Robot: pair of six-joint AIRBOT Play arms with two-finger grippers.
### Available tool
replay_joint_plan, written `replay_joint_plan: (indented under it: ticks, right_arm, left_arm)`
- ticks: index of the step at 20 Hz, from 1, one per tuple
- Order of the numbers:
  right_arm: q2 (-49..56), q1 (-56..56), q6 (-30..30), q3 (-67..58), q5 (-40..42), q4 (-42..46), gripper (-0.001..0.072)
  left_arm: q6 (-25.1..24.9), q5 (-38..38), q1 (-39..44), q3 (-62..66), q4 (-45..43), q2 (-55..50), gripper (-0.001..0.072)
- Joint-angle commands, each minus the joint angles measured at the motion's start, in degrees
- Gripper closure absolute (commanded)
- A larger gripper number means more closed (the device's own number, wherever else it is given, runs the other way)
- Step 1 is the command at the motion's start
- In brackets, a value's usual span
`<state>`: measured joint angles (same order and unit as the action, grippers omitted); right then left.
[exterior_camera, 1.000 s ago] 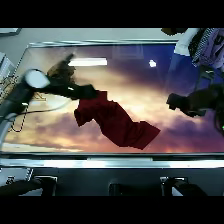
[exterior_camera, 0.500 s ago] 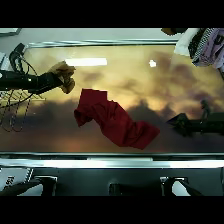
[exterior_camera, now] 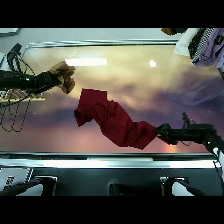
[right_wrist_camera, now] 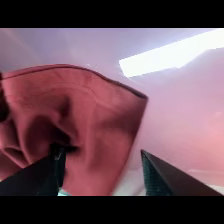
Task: Fold the clothes and pants, and hang the long-sleeved shirts on hangers.
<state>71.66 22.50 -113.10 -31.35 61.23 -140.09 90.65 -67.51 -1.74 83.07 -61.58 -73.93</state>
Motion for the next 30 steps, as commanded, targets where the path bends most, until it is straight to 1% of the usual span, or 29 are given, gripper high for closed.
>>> replay_joint_plan:
  ticks: [1, 3, 4, 5, 7, 9, 11, 13, 16, 18, 20, 27, 28, 30]
  right_arm:
    - [2.9, -6.6, 1.7, 0.5, -7.0, -0.1, 0.0243]
    - [2.8, -8.1, 1.7, 0.4, -8.9, -0.3, 0.0460]
    - [2.7, -8.0, 1.7, 0.3, -8.8, -0.2, 0.0623]
    - [2.5, -7.8, 1.7, 0.3, -8.5, -0.1, 0.0680]
    - [1.4, -7.8, 1.7, 0.3, -7.4, 0.0, 0.0681]
    - [-0.6, -7.8, 1.7, 0.3, -5.4, 0.0, 0.0681]
    - [-2.9, -7.8, 1.8, 0.3, -3.3, 0.0, 0.0680]
    - [-4.8, -7.8, 2.5, 0.3, -2.1, 0.3, 0.0680]
    - [-6.8, -7.8, 4.3, 0.3, -2.0, 0.3, 0.0680]
    - [-7.6, -7.8, 4.4, 0.3, -1.7, 0.3, 0.0680]
    - [-7.7, -7.8, 4.5, 0.3, -1.1, 0.4, 0.0680]
    - [-7.7, -7.8, 4.7, 0.3, -1.1, 0.3, 0.0680]
    - [-7.7, -7.8, 4.7, 0.3, -1.1, 0.3, 0.0680]
    - [-7.7, -7.8, 4.7, 0.3, -1.1, 0.1, 0.0680]
  left_arm:
    - [1.5, 0.7, -0.1, 0.0, -1.1, -0.7, 0.0023]
    - [1.5, 0.7, -1.1, -0.1, -1.9, -1.4, 0.0022]
    - [1.4, 1.0, -2.1, -0.5, -1.9, -2.0, 0.0023]
    - [1.4, 1.8, -3.4, -1.6, -1.9, -2.9, 0.0026]
    - [0.0, 4.2, -5.8, -5.1, -0.2, -5.8, 0.0029]
    - [-5.6, 8.2, -6.7, -9.2, 6.1, -10.6, 0.0030]
    - [-11.5, 10.4, -5.9, -10.2, 12.8, -16.5, 0.0031]
    - [-15.6, 12.7, -4.5, -9.9, 18.3, -22.2, 0.0030]
    - [-15.9, 16.7, -3.4, -9.9, 21.6, -27.7, 0.0042]
    - [-16.7, 18.0, -2.8, -9.9, 22.2, -29.4, 0.0107]
    - [-17.4, 18.3, -1.9, -9.6, 22.4, -30.2, 0.0107]
    - [-17.0, 18.7, 2.2, -7.0, 22.6, -32.9, 0.0112]
    - [-17.0, 18.4, 2.4, -7.0, 22.8, -32.9, 0.0167]
    - [-17.0, 16.9, 2.5, -6.9, 22.9, -32.8, 0.0576]
